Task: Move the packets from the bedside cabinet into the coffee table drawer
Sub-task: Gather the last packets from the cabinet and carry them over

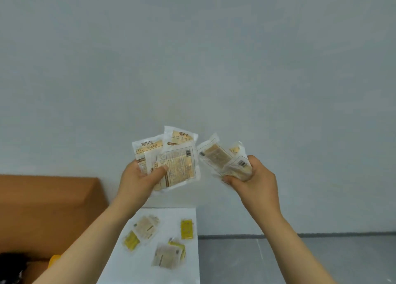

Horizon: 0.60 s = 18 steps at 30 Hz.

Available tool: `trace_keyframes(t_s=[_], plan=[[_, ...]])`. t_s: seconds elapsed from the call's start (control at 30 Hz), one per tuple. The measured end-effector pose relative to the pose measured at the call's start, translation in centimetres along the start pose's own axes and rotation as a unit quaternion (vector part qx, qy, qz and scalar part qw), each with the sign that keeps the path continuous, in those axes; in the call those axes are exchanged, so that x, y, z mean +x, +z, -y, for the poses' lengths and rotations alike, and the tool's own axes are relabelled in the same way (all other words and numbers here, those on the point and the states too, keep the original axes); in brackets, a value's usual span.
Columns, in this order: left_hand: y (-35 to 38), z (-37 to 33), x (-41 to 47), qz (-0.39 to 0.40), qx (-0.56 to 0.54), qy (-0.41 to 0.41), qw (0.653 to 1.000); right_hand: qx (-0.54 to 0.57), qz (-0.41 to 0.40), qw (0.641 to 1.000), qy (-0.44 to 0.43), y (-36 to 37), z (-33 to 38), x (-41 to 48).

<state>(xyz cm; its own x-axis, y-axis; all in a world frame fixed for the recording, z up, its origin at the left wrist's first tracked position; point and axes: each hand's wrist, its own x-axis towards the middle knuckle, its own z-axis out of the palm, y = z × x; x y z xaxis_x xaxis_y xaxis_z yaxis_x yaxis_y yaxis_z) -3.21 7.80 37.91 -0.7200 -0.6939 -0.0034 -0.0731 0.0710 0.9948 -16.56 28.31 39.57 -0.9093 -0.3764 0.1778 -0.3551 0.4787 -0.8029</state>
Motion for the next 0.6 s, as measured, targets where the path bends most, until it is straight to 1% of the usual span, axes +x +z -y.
trace_keyframes(t_s=[0.13,0.27,0.47,0.6], plan=[[6.7,-5.3,0.3,0.045,-0.016,0.068,0.997,0.021,-0.091,0.996,-0.007,-8.7,0.5,0.3],[13.9,-10.1,-1.5,0.1,-0.049,0.12,0.986,0.04,-0.173,0.984,-0.024,-17.7,0.3,-0.9],[25.7,-16.6,-7.0,0.183,-0.092,0.179,0.962,0.037,-0.27,0.961,-0.054,-31.5,-1.6,-4.6],[33.4,-19.7,-11.2,0.234,-0.12,0.203,0.943,0.025,-0.325,0.943,-0.067,-40.0,-3.6,-7.6]])
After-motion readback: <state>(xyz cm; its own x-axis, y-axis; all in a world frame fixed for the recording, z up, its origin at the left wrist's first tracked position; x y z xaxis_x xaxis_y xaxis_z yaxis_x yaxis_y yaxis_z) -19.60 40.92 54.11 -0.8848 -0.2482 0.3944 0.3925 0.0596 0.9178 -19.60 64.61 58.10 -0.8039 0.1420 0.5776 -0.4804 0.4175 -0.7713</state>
